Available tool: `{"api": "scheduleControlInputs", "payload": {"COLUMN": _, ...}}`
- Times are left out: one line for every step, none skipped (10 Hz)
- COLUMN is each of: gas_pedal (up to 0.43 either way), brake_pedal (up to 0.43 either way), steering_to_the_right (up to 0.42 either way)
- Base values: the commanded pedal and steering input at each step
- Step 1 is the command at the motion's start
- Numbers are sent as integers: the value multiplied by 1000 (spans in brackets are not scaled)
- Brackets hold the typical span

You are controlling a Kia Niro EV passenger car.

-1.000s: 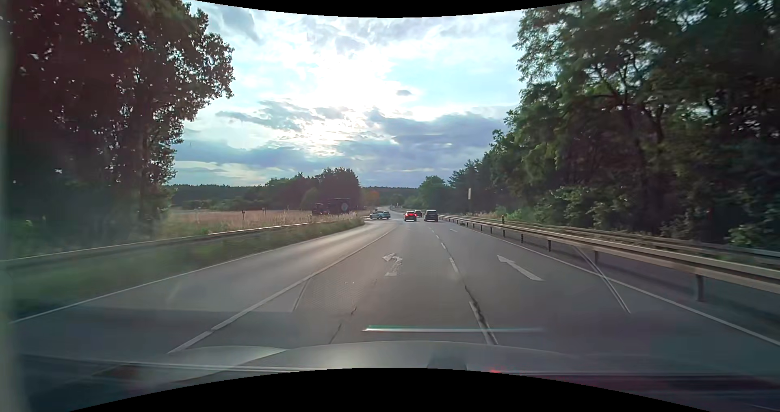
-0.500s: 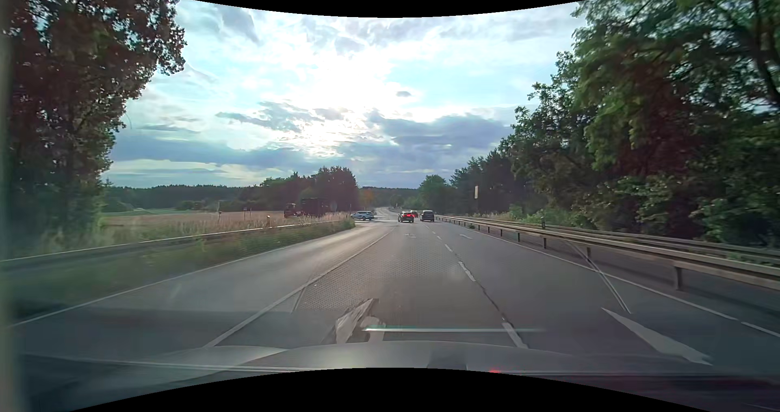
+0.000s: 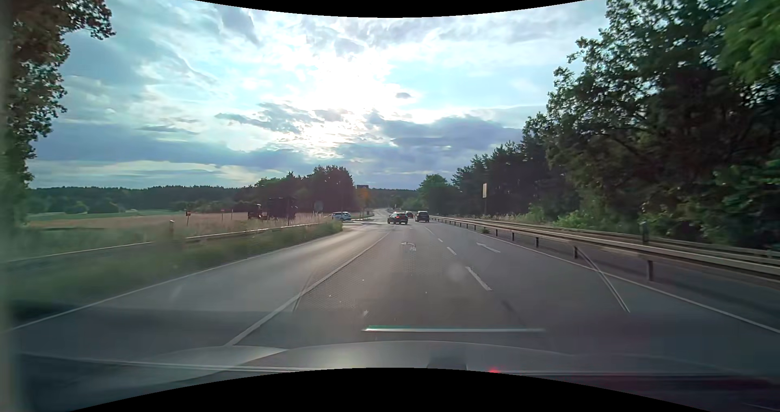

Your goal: Follow the waypoints while adhering to traffic rules and regulations

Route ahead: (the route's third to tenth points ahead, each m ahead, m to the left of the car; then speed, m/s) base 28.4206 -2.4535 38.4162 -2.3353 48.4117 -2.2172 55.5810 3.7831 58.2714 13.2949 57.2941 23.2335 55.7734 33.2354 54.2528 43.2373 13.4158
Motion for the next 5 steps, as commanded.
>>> {"api": "scheduleControlInputs", "payload": {"gas_pedal": 0, "brake_pedal": 201, "steering_to_the_right": 1}}
{"api": "scheduleControlInputs", "payload": {"gas_pedal": 0, "brake_pedal": 207, "steering_to_the_right": 1}}
{"api": "scheduleControlInputs", "payload": {"gas_pedal": 0, "brake_pedal": 207, "steering_to_the_right": 1}}
{"api": "scheduleControlInputs", "payload": {"gas_pedal": 0, "brake_pedal": 213, "steering_to_the_right": 1}}
{"api": "scheduleControlInputs", "payload": {"gas_pedal": 0, "brake_pedal": 207, "steering_to_the_right": 1}}
